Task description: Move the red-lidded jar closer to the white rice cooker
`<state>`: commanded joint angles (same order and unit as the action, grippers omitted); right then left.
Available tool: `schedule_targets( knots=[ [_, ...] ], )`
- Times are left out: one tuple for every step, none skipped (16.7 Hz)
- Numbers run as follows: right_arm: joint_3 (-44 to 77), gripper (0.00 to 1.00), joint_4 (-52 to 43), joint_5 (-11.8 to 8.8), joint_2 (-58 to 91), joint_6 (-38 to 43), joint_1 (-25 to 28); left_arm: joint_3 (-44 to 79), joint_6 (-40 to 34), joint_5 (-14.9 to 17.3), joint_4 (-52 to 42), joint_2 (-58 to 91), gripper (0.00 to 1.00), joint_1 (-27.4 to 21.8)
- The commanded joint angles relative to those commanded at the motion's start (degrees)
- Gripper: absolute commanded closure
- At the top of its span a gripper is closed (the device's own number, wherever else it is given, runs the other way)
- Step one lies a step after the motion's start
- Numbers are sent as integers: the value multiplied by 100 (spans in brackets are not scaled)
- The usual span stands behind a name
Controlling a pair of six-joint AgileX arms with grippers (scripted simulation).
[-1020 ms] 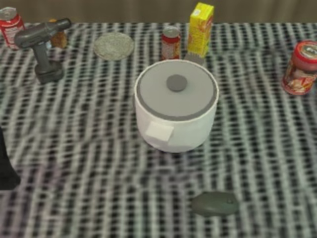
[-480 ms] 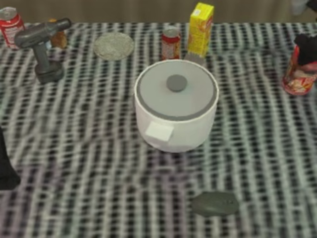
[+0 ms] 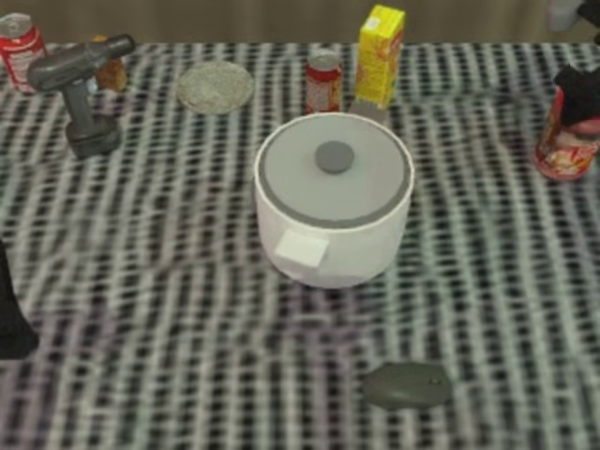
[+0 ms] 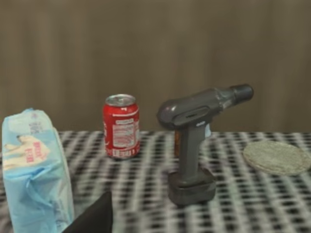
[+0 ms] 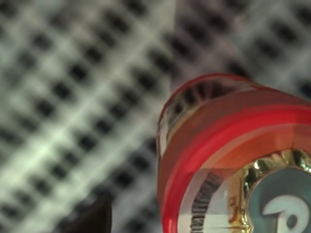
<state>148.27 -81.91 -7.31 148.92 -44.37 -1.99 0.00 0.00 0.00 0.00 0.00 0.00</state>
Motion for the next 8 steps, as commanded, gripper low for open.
schedule_targets(
  knots=[
    [-135,0,129,-2,-12,4,18,0,0,0,0,0,0,0],
    [-305,0,288,1,-22,19,30,0,0,0,0,0,0,0],
    [-490,0,464,3,-31,35,43,0,0,0,0,0,0,0],
    [-678,0,648,5,-37,49,58,0,0,0,0,0,0,0],
    [-852,0,822,6,-41,62,71,0,0,0,0,0,0,0],
    [-993,0,963,7,-42,72,81,0,0,0,0,0,0,0],
    [-1076,0,1047,8,-42,78,88,0,0,0,0,0,0,0],
    [-1099,0,1070,9,-42,80,90,0,0,0,0,0,0,0]
  ],
)
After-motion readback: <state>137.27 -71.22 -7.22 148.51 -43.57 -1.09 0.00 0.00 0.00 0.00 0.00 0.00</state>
